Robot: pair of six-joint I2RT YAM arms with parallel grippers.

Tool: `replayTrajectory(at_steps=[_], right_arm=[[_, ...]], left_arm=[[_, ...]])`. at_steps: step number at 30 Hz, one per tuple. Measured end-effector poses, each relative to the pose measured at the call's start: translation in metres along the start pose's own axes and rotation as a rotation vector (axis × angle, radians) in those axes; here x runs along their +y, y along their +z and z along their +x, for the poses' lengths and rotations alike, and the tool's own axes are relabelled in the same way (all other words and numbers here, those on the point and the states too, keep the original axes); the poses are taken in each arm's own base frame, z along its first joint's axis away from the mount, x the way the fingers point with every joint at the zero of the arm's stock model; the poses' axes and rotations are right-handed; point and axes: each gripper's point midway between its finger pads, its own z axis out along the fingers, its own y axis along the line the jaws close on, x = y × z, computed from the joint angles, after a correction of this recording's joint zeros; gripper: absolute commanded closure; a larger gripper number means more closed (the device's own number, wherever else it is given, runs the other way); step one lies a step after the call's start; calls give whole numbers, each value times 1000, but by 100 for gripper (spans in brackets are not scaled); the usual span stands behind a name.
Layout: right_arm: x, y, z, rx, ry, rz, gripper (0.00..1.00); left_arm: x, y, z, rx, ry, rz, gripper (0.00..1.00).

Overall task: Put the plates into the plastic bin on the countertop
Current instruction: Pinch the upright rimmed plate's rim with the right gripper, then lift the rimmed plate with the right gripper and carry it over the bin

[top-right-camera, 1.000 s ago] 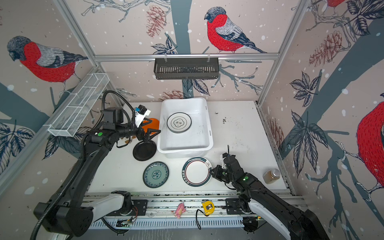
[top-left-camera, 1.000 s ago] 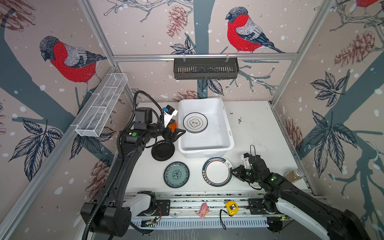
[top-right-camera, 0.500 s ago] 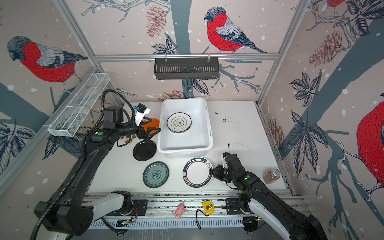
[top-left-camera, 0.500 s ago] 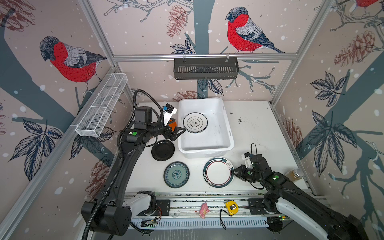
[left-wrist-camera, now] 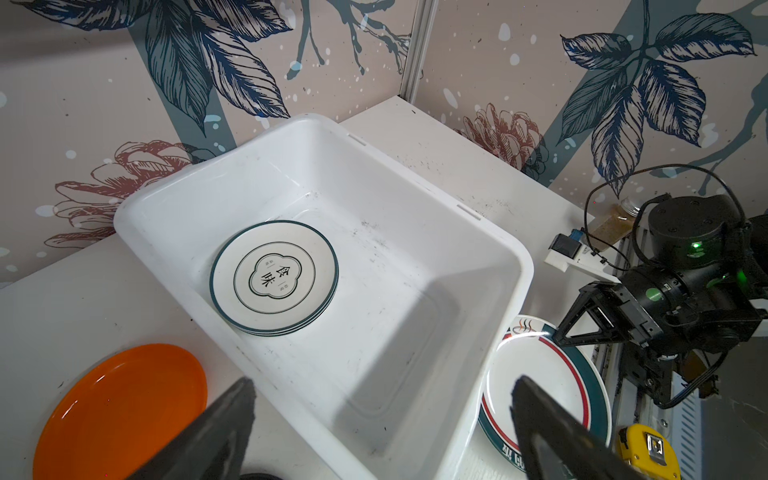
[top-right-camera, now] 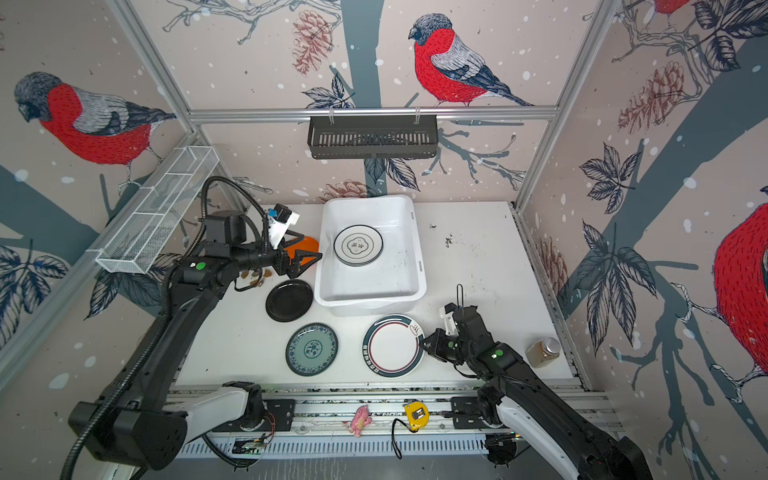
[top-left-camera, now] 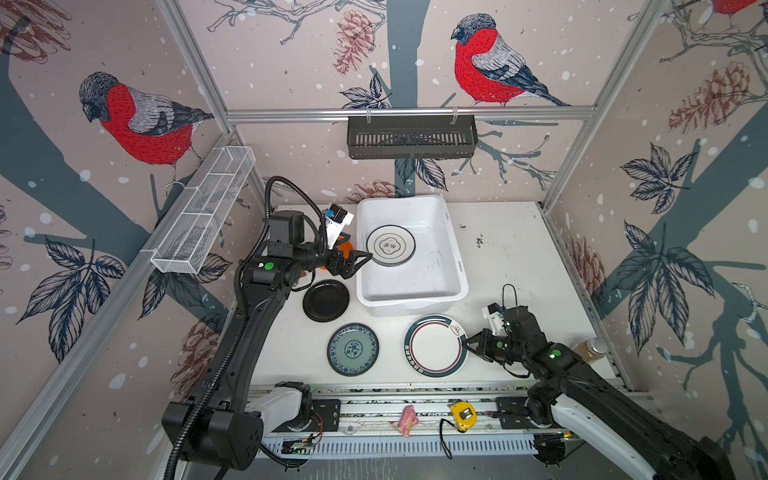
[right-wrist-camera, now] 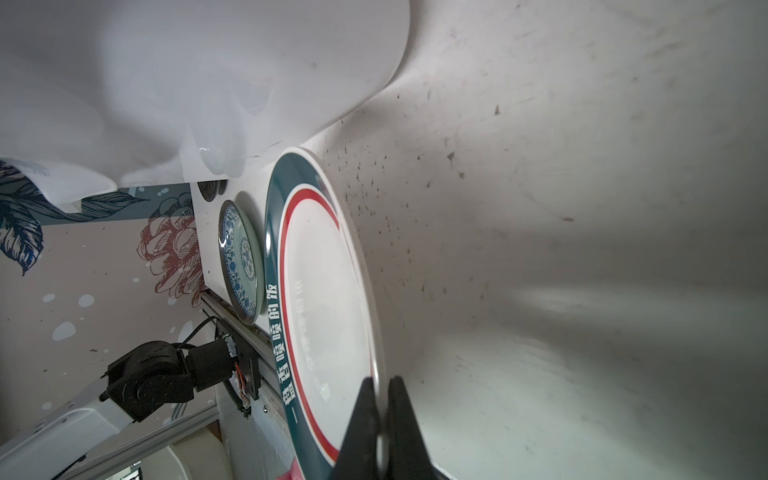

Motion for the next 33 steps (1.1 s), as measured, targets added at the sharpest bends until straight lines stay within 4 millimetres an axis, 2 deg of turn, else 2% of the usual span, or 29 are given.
replayTrajectory(at_steps=[14, 25, 33], right_arm=[[11, -8, 6, 62, -65, -5, 98], [11, -10, 17, 122, -97, -12, 98], [28, -18, 15, 133, -134, -51, 98]], left_arm=[[10, 1, -8, 1, -7, -37, 5], [14, 1, -8, 6, -6, -60, 4], [14, 1, -8, 4, -5, -60, 4]])
